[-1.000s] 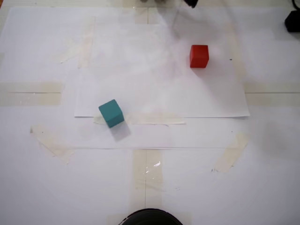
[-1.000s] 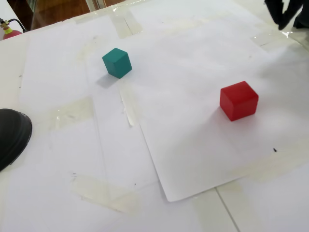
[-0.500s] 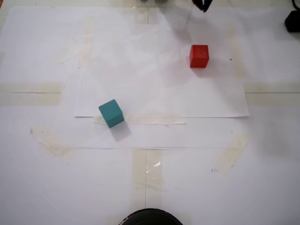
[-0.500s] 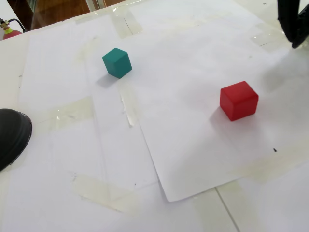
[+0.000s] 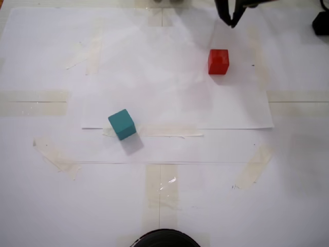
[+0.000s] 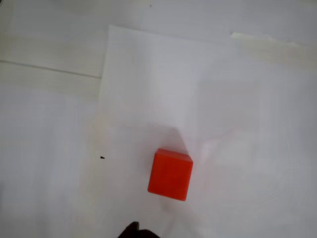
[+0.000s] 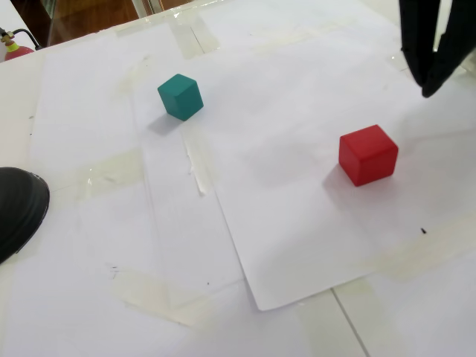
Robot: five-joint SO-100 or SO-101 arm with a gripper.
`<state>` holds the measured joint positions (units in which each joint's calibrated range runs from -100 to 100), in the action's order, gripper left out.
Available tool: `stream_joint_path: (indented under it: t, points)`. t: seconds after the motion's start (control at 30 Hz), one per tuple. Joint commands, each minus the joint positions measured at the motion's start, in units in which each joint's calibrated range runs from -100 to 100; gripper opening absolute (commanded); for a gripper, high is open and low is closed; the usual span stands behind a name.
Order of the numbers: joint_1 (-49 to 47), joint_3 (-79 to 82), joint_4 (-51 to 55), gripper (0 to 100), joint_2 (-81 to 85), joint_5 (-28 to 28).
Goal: Put the red cube on the top of the blue cube.
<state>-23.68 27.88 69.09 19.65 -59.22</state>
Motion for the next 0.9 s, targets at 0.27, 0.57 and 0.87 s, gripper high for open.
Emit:
stream_joint_path:
  t: [0.27,0.57,0.87]
  points:
    - [-0.01,-5.77,-6.76,8,-6.86,-2.34]
    - [0.07,-8.23,-6.19,20,-8.84,-3.37]
    - [0.07,-7.32,-7.25,28,-10.38,-2.88]
